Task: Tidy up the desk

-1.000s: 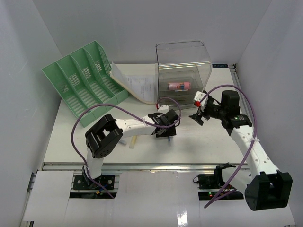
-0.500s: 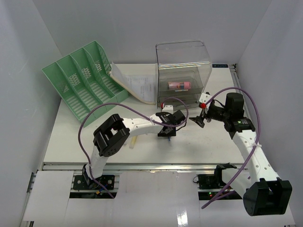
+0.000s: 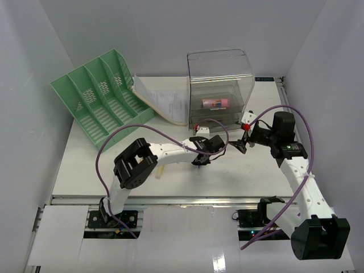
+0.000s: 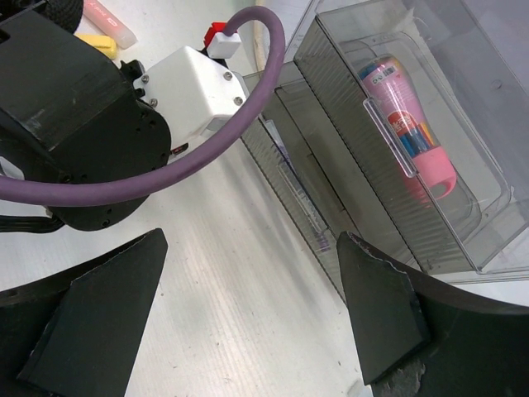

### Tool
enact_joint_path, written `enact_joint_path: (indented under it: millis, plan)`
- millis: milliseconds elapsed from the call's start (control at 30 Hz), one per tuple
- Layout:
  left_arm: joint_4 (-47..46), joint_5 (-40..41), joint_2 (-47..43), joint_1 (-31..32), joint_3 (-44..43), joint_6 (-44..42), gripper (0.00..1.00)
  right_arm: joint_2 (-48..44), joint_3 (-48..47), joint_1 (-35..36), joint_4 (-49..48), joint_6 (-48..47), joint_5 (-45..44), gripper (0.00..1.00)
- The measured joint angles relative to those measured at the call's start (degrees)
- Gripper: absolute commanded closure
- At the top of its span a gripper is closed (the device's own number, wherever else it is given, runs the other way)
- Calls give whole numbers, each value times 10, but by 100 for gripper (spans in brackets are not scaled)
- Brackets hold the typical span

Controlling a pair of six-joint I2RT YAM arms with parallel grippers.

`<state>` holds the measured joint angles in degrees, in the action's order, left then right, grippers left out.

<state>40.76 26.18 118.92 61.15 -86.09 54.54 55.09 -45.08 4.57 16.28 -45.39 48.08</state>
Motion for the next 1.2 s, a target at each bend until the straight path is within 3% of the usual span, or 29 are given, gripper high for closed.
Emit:
enact_joint_path:
  millis: [100, 333, 667, 967, 1200]
  plan:
    - [-11, 3, -9, 4, 15, 0, 100, 0, 2, -1, -1, 0, 1, 10]
    - [-25, 2, -56, 19, 78, -41, 100, -3, 10, -8, -2, 0, 2, 9]
    - [-58, -51, -213, 36, 130, -334, 100, -19, 11, -32, -2, 0, 6, 9]
    - [-88, -162, -227, -35, 47, -627, 100, -25, 20, -35, -2, 0, 18, 9]
    - [-95, -229, -131, -107, -101, -767, 100, -25, 24, -40, -2, -1, 22, 9]
